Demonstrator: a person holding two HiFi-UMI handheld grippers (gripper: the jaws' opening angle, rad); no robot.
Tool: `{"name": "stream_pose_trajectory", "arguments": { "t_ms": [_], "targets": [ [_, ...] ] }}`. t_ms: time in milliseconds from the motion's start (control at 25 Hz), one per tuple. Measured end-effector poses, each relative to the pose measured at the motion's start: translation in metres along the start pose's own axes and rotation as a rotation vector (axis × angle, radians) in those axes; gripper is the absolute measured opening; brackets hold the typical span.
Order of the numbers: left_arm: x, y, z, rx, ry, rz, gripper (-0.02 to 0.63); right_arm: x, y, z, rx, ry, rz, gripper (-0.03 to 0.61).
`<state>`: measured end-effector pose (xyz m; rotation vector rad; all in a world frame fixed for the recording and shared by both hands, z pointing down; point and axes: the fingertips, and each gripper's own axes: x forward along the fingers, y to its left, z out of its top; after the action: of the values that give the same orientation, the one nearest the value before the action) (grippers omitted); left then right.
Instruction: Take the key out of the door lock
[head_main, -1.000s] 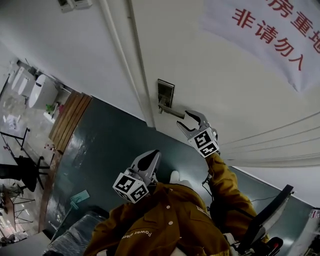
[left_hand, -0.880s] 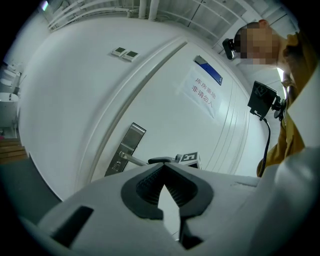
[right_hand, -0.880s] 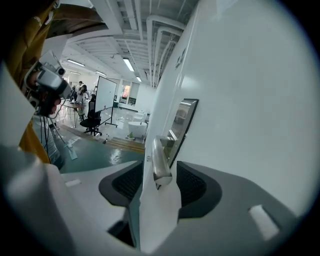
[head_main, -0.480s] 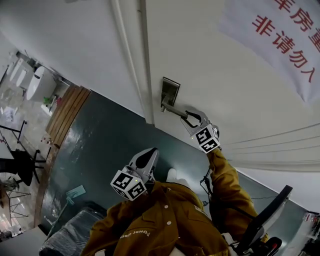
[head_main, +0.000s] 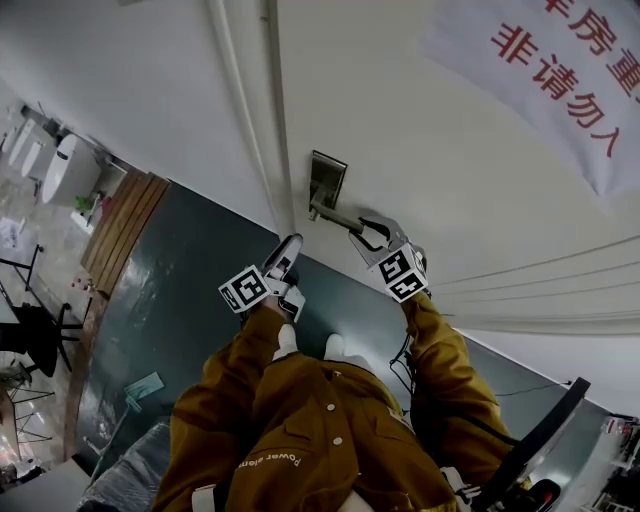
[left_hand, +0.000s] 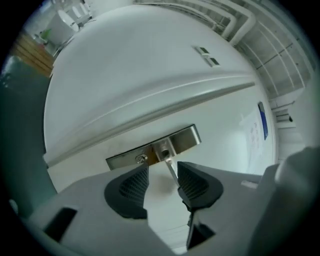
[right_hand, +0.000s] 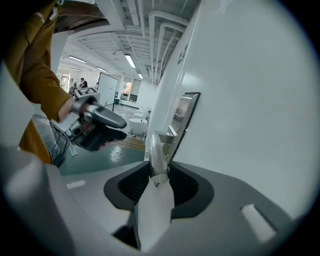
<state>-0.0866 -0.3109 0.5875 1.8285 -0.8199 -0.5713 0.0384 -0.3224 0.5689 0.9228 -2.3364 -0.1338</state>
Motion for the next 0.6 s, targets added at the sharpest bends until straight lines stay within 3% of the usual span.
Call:
{"name": "stream_pose_trajectory", "arguments": {
  "t_ms": [200, 280, 400, 520, 600],
  "targets": [
    [0.048, 0.04, -0.012, -0.193, -0.004, -0.075, 0.198, 0.0, 0.001, 0.0, 0.002, 0.018, 0.004, 0.132],
    [0.064, 0.049, -0.016, -0.254, -0.008, -0.07, 0.196, 0.0, 0.001, -0.001, 0.0, 0.026, 0.007, 0.131],
    [0.082, 0.057, -0.015, -0.277, -0.003, -0.04, 0.142, 0.001, -0.001, 0.0, 0.001, 0.029, 0.001, 0.132],
    [0.088, 0.06, -0.013, -0.309, -0.023, -0.018, 0.03, 0.001, 0.0, 0.0, 0.003, 0.035, -0.004, 0.132],
    [0.087, 0.062, -0.014, -0.326, -0.036, -0.016, 0.021, 0.001, 0.001, 0.0, 0.002, 0.036, -0.006, 0.132]
  ]
}}
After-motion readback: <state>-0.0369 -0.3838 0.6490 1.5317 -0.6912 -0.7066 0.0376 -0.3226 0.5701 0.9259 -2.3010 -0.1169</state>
